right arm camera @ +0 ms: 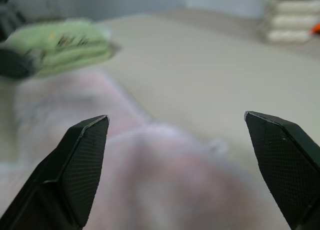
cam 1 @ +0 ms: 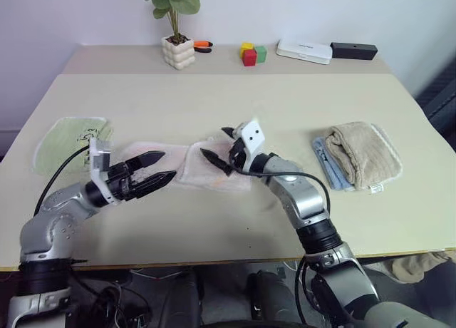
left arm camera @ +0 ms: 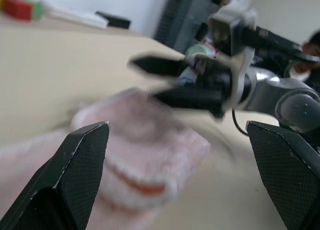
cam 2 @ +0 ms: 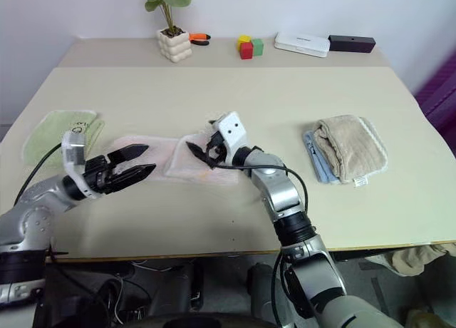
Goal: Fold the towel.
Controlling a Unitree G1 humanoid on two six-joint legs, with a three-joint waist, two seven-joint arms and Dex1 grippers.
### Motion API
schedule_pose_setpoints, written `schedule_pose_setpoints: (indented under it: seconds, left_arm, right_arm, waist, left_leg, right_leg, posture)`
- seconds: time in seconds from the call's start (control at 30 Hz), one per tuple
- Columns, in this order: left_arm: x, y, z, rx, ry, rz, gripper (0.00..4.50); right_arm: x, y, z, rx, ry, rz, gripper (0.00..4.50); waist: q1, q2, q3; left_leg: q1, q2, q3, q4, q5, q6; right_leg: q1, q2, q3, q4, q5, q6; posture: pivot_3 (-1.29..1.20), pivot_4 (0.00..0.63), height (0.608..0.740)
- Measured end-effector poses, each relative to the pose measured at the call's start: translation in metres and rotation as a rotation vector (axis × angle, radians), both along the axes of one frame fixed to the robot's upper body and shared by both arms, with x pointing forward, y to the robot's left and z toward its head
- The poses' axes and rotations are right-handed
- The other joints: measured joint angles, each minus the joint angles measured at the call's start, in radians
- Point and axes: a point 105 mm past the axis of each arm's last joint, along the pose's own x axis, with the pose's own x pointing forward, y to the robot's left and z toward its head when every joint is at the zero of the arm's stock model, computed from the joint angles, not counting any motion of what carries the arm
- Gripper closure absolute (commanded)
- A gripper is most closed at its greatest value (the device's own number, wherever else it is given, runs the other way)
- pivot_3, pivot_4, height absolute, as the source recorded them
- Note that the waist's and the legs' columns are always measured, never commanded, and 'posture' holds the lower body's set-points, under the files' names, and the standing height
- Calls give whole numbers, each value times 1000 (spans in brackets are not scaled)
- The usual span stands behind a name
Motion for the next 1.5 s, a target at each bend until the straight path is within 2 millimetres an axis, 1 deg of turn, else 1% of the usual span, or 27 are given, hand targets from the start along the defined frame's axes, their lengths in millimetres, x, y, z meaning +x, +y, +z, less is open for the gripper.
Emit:
schedule_pose_setpoints:
  seconds: [0.03,0.1,0.17,0.2,0.27,0.37,0.4,0.47,0.57,0.67,0.77,0.97,1.07,1.1,1.13,1.17,1.23,1.3,1.33,1.4,1.5]
  left_arm:
    - [-4,4,2,-38,37,30,0]
    - [-15,10,5,-119,107,55,0]
    - [-26,20,3,-198,199,100,0]
    - [-30,29,-2,-233,256,146,0]
    - [-31,40,-8,-273,326,230,0]
    - [-32,49,-19,-355,394,347,0]
    - [-33,52,-27,-367,434,392,0]
    - [-35,55,-38,-369,488,441,0]
    - [-34,58,-42,-409,521,484,0]
    - [-32,63,-52,-503,586,552,0]
    - [-27,66,-52,-537,601,592,0]
    - [-12,78,-49,-608,603,686,0]
    - [-2,80,-49,-655,646,711,847]
    - [0,80,-51,-665,670,716,1297]
    - [2,80,-54,-665,695,721,1866]
    - [4,79,-56,-655,715,724,2277]
    - [7,75,-60,-637,751,722,3403]
    - [13,73,-52,-635,733,708,4451]
    - [14,73,-49,-632,724,703,4451]
    - [15,73,-50,-635,725,705,4451]
    - [16,68,-46,-640,705,676,4451]
  right_arm:
    - [-3,-4,7,-9,-29,22,39]
    - [-9,-12,16,-37,-59,65,39]
    - [-18,-24,22,-81,-90,114,39]
    - [-25,-30,23,-111,-103,148,39]
    - [-34,-40,20,-142,-106,193,39]
    - [-49,-51,17,-179,-93,277,39]
    - [-51,-56,17,-199,-93,285,39]
    - [-51,-62,18,-216,-96,277,39]
    - [-50,-60,17,-209,-96,279,39]
    - [-49,-52,15,-193,-99,272,39]
    - [-50,-47,13,-195,-99,282,39]
    - [-46,-50,11,-209,-100,253,39]
    - [-45,-50,11,-204,-99,242,0]
    - [-44,-49,11,-202,-100,238,0]
    - [-44,-49,11,-199,-101,233,0]
    - [-44,-49,11,-200,-102,230,0]
    - [-43,-49,11,-202,-102,223,0]
    - [-42,-49,12,-201,-105,217,0]
    - [-42,-49,12,-202,-105,213,0]
    - [-41,-50,12,-207,-106,206,0]
    - [-41,-59,10,-231,-110,189,0]
  waist:
    - [0,0,0]
    - [-3,0,0]
    - [-3,0,0]
    - [-2,0,0]
    - [1,0,0]
    - [2,0,0]
    - [2,0,0]
    - [1,-1,0]
    - [1,-1,0]
    - [2,-1,0]
    - [6,-1,0]
    - [4,0,-1]
    - [5,0,-1]
    - [5,0,-1]
    - [5,0,-1]
    - [5,0,-1]
    - [7,0,-1]
    - [9,0,-1]
    - [8,0,-1]
    - [6,0,-1]
    - [9,-1,-1]
  left_leg:
    - [0,0,0,0,0,0]
    - [0,0,0,0,0,0]
    - [0,0,-1,-1,0,0]
    - [1,0,-1,-1,0,0]
    - [1,0,-1,0,0,0]
    - [1,0,-1,0,0,0]
    - [1,-1,-1,0,0,0]
    - [1,0,-1,0,0,0]
    - [2,0,-1,0,0,0]
    - [1,0,-1,0,0,0]
    - [2,-1,-1,0,0,0]
    - [2,-1,-1,0,0,0]
    - [2,-1,-1,0,0,0]
    - [2,-1,-1,0,0,0]
    - [2,-1,-1,0,0,0]
    - [2,-1,-1,0,0,0]
    - [2,-2,-1,0,0,0]
    - [2,-2,-1,0,0,0]
    - [3,-2,-1,0,0,0]
    - [2,-2,-1,0,0,0]
    - [2,-2,-1,0,0,0]
  right_leg:
    - [0,0,0,0,0,0]
    - [0,-1,0,0,0,0]
    - [0,-1,0,0,0,0]
    - [0,-1,0,0,0,0]
    - [1,-1,-1,0,0,0]
    - [2,-1,0,-1,-1,-1]
    - [2,-1,0,-1,-1,-2]
    - [2,-1,-1,-1,-2,-3]
    - [2,-1,0,-1,-2,-4]
    - [2,-1,0,-1,-2,-3]
    - [3,-1,0,-1,-2,-4]
    - [3,-1,0,-1,-2,-4]
    - [3,-1,0,-1,-2,-3]
    - [3,-1,0,-1,-2,-3]
    - [3,-1,0,-1,-1,-2]
    - [3,-1,0,-1,0,-1]
    - [3,-1,0,-1,0,-1]
    - [4,-1,-1,-1,-1,-2]
    - [4,-1,-1,-1,-1,-2]
    - [4,-1,-1,-2,-1,-2]
    - [4,-1,-1,-3,-1,-1]
  posture:
    - [0,150,735]
    - [0,150,735]
    - [0,150,735]
    - [0,150,735]
    - [0,150,735]
    - [0,150,735]
    - [0,150,735]
    - [0,150,735]
    - [0,150,735]
    - [0,150,735]
    - [0,150,735]
    - [0,150,735]
    - [0,150,735]
    - [0,150,735]
    - [0,150,735]
    - [0,150,735]
    - [0,150,735]
    - [0,150,735]
    - [0,150,735]
    - [0,150,735]
    - [0,150,735]
